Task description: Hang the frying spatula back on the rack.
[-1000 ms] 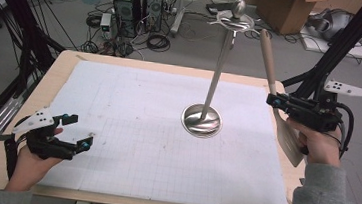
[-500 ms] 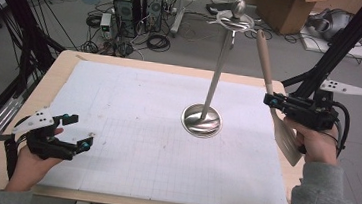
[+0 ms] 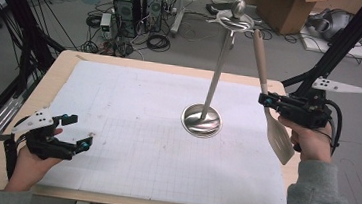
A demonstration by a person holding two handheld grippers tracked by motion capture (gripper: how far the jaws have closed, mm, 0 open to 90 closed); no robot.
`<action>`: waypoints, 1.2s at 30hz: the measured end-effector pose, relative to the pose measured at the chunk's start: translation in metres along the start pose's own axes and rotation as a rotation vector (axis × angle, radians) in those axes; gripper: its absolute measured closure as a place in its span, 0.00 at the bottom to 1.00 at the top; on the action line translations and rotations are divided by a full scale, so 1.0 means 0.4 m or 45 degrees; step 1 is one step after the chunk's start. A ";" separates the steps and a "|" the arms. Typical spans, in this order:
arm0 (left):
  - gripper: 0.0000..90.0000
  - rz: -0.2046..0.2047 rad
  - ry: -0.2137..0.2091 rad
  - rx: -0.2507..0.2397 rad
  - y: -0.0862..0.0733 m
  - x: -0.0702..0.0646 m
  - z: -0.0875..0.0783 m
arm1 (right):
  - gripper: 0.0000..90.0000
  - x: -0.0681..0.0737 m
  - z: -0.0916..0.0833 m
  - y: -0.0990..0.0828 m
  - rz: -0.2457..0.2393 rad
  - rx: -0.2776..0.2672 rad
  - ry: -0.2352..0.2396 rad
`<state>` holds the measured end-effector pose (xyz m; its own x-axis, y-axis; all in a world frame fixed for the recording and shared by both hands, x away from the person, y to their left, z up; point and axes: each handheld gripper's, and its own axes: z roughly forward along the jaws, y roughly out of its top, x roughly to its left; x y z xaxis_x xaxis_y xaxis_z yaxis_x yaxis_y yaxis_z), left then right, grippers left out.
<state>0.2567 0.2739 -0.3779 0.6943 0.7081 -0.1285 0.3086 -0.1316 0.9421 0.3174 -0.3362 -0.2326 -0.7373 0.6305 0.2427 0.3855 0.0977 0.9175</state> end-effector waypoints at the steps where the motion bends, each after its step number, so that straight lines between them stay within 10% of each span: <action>1: 0.02 0.002 -0.002 0.001 0.000 0.000 0.000 | 0.87 0.000 0.003 0.000 -0.002 0.002 -0.002; 36: 0.02 -0.004 -0.017 -0.009 0.002 -0.005 0.001 | 0.87 0.018 0.116 0.006 -0.049 0.102 -0.111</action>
<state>0.2558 0.2721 -0.3769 0.7021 0.6990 -0.1359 0.3065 -0.1245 0.9437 0.3386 -0.2957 -0.2434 -0.7029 0.6891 0.1761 0.4031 0.1821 0.8968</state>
